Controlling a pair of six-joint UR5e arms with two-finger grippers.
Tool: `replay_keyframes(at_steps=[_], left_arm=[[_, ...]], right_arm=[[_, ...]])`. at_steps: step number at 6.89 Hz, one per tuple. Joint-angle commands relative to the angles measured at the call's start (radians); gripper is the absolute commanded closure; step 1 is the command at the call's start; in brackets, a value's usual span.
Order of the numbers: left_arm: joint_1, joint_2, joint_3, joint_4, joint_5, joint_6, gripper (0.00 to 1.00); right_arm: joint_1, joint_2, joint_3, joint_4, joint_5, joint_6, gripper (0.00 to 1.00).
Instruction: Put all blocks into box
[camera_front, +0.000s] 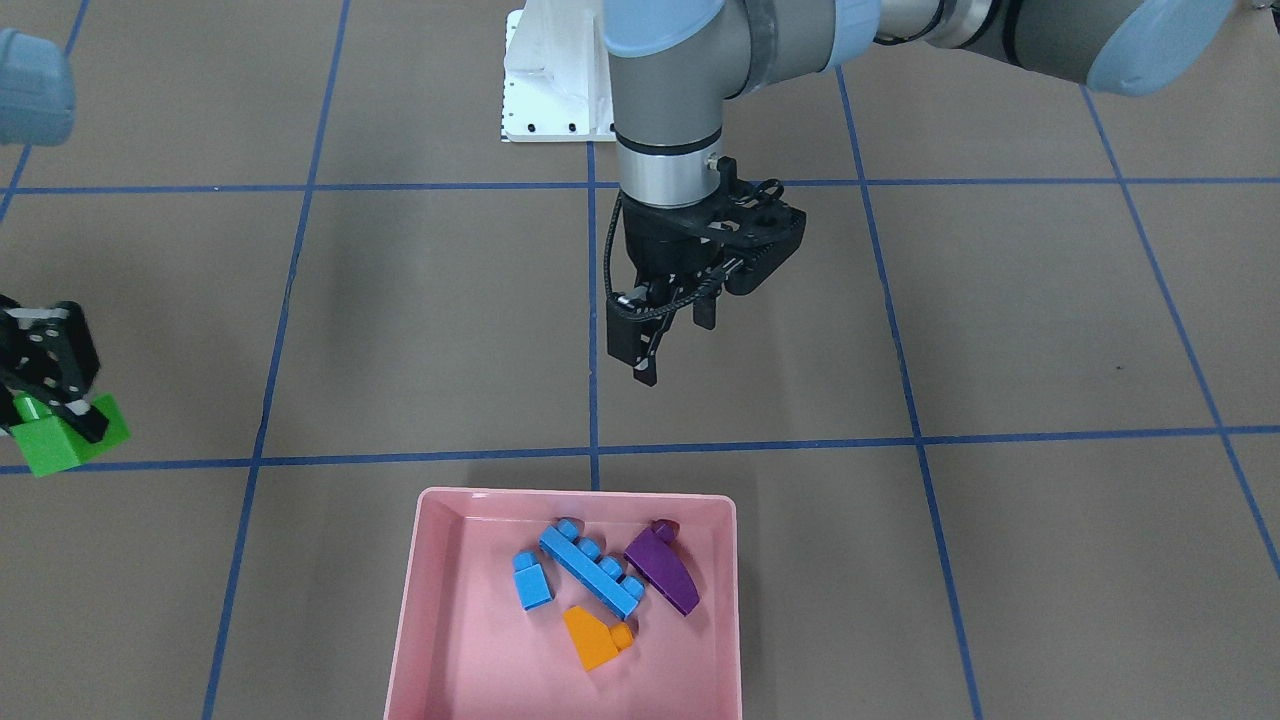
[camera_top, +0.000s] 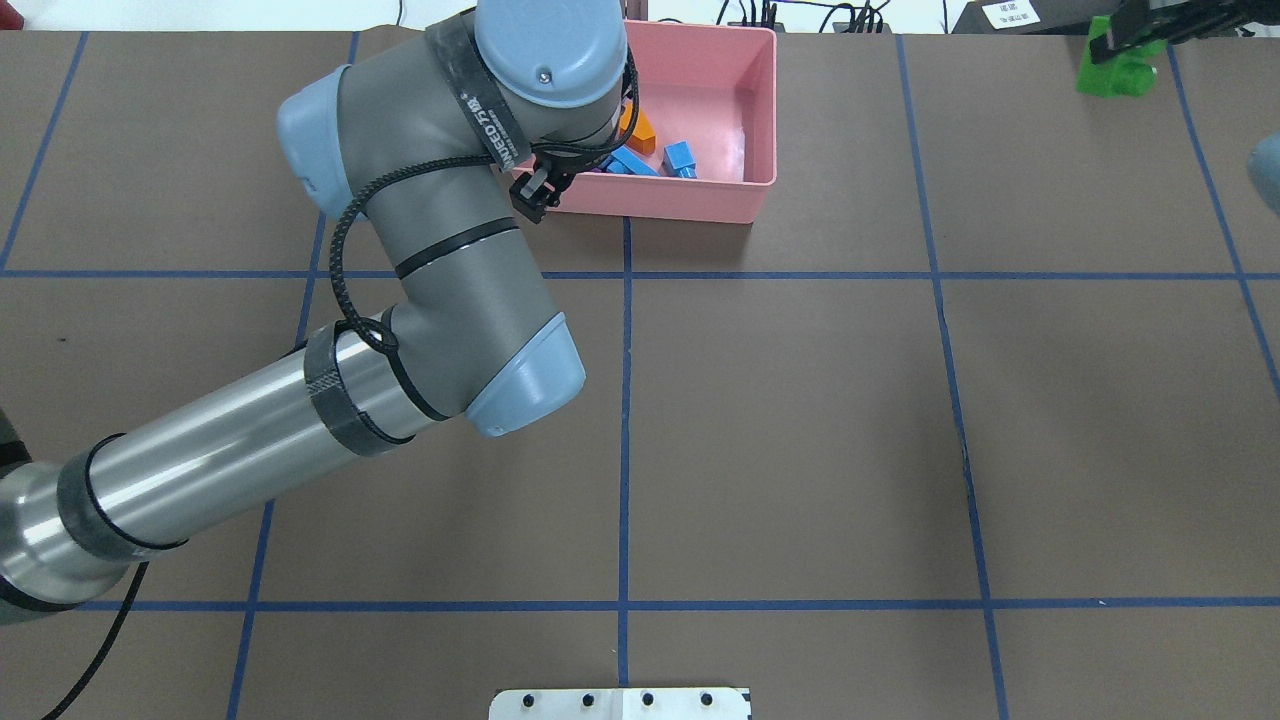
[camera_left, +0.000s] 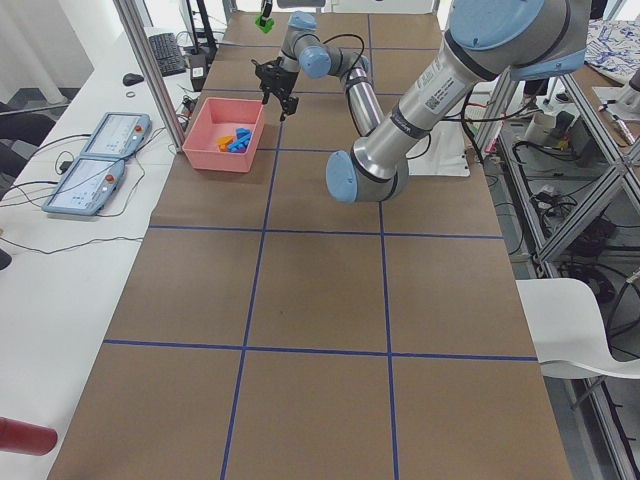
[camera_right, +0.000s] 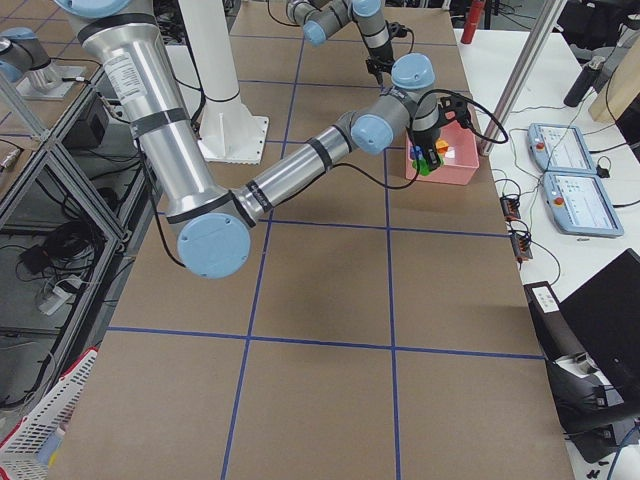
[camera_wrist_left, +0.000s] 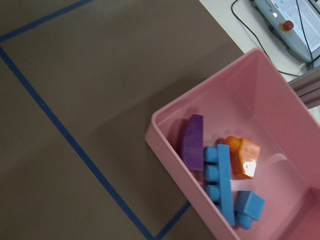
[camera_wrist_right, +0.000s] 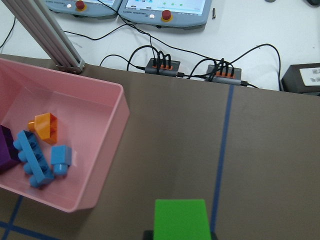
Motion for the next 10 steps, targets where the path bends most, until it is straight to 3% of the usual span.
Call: replay_keyframes(at_steps=[1,2,4,5,7,8,9,10], left_arm=[[-0.012,0.227,-0.218,0.015,-0.115,0.303,0.0],[-0.015,0.299,-0.264,0.018,-0.136,0.414,0.0],[-0.065,0.399,-0.316,0.021,-0.201,0.603,0.0],[-0.082,0.477,-0.361,0.019,-0.208,0.688,0.0],[-0.087,0.527,-0.373,0.018,-0.208,0.73,0.0],[-0.089,0.534,-0.373,0.018,-0.208,0.733,0.0],[-0.111,0.554,-0.375,0.019,-0.211,0.813,0.0],[-0.159,0.583,-0.376,0.021,-0.244,0.939,0.0]], right_arm=[[-0.174,0.188,-0.112,0.0,-0.198,0.183,1.0],[-0.22,0.265,-0.184,0.002,-0.25,0.211,1.0],[-0.283,0.451,-0.438,0.058,-0.388,0.213,1.0],[-0.301,0.488,-0.579,0.191,-0.445,0.222,1.0],[-0.332,0.58,-0.838,0.36,-0.523,0.243,1.0],[-0.338,0.589,-0.853,0.365,-0.522,0.245,1.0],[-0.338,0.594,-0.853,0.366,-0.513,0.253,0.01],[-0.331,0.602,-0.846,0.367,-0.488,0.285,0.0]])
